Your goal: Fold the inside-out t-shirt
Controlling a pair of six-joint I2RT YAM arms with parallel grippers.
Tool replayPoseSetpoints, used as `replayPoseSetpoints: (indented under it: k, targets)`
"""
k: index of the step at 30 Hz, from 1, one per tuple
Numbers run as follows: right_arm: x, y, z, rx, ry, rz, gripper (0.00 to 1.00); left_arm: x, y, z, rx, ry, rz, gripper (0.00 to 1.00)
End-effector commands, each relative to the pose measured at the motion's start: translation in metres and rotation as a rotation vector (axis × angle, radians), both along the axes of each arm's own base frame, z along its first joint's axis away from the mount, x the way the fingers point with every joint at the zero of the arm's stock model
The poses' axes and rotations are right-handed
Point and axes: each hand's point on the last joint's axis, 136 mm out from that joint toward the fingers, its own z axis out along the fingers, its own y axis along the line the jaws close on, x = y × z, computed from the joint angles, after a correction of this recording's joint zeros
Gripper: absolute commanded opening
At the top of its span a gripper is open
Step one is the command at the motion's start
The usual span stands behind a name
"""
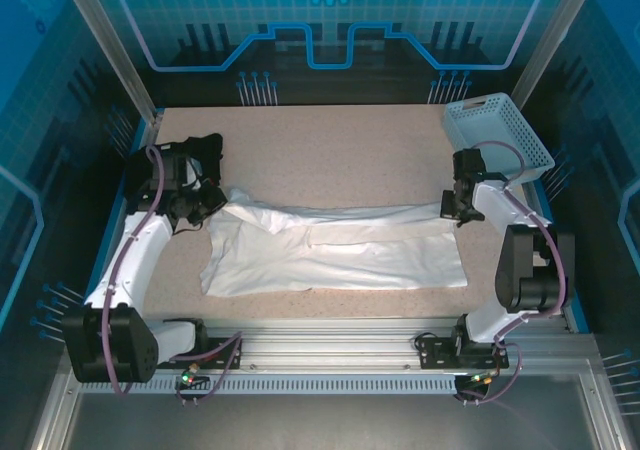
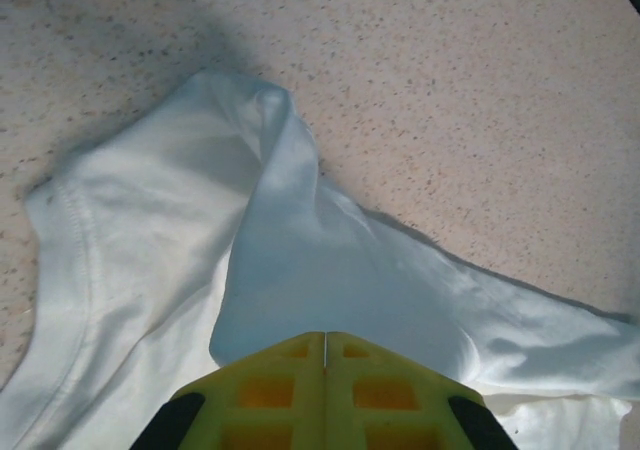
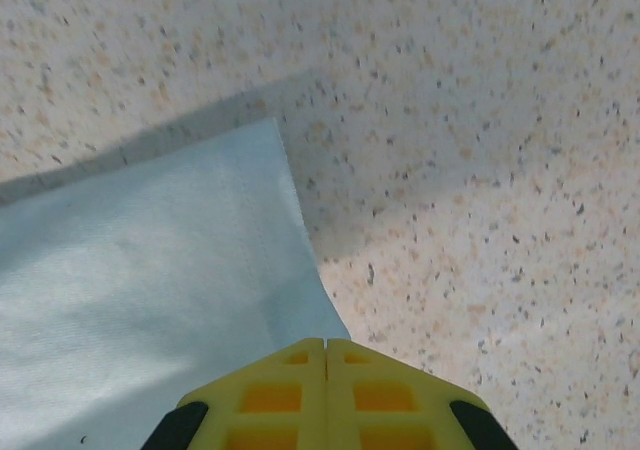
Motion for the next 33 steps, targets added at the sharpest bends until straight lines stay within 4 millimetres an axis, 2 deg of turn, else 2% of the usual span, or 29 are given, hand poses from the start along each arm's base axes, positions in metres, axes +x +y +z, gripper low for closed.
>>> replayPoseSetpoints:
  k: [1,7,10,13,15,16,17,18,19,21,22,25,29,31,33]
  targets:
    - [-0.019,-0.008,-0.001,-0.007,0.022,-0.056,0.0,-0.02,-0.002,-0.005,-0.002,0.029,-0.033,0.0]
    - [-0.041,0.001,-0.016,0.049,0.079,-0.069,0.0,-0.049,-0.008,-0.033,-0.033,0.108,-0.041,0.0]
    - [-0.044,0.005,-0.02,0.072,0.073,-0.079,0.01,-0.059,-0.008,-0.046,-0.033,0.131,-0.033,0.0]
    - [-0.038,0.008,-0.014,0.08,0.051,-0.075,0.22,-0.059,-0.012,-0.05,-0.058,0.147,-0.039,0.0]
    - [-0.03,0.017,0.002,0.065,-0.017,-0.025,0.39,-0.059,-0.013,-0.052,-0.062,0.158,-0.045,0.0]
    - [-0.024,0.028,0.013,0.055,-0.076,0.03,0.46,-0.059,-0.013,-0.053,-0.062,0.164,-0.048,0.0]
    - [-0.019,0.045,0.026,0.05,-0.144,0.117,0.57,-0.059,-0.013,-0.053,-0.063,0.166,-0.052,0.0]
    - [-0.018,0.062,0.031,0.056,-0.182,0.197,0.61,-0.059,-0.013,-0.054,-0.064,0.169,-0.052,0.0]
    - [-0.016,0.088,0.04,0.074,-0.234,0.306,0.64,-0.058,-0.013,-0.054,-0.065,0.168,-0.053,0.0]
    - [-0.017,0.143,0.054,0.101,-0.319,0.509,0.65,-0.057,-0.014,-0.055,-0.068,0.172,-0.054,0.0]
    - [-0.02,0.178,0.061,0.119,-0.368,0.626,0.65,-0.055,-0.014,-0.055,-0.072,0.172,-0.056,0.0]
    - [-0.032,0.267,0.07,0.149,-0.473,0.86,0.67,-0.051,-0.015,-0.053,-0.082,0.171,-0.062,0.0]
    - [-0.05,0.371,0.064,0.166,-0.557,1.072,0.73,-0.048,-0.015,-0.051,-0.081,0.158,-0.065,0.0]
    - [-0.055,0.411,0.057,0.142,-0.585,1.146,0.76,-0.049,-0.016,-0.052,-0.084,0.161,-0.067,0.0]
    - [-0.058,0.44,0.045,0.137,-0.591,1.184,0.79,-0.049,-0.017,-0.052,-0.088,0.162,-0.069,0.0]
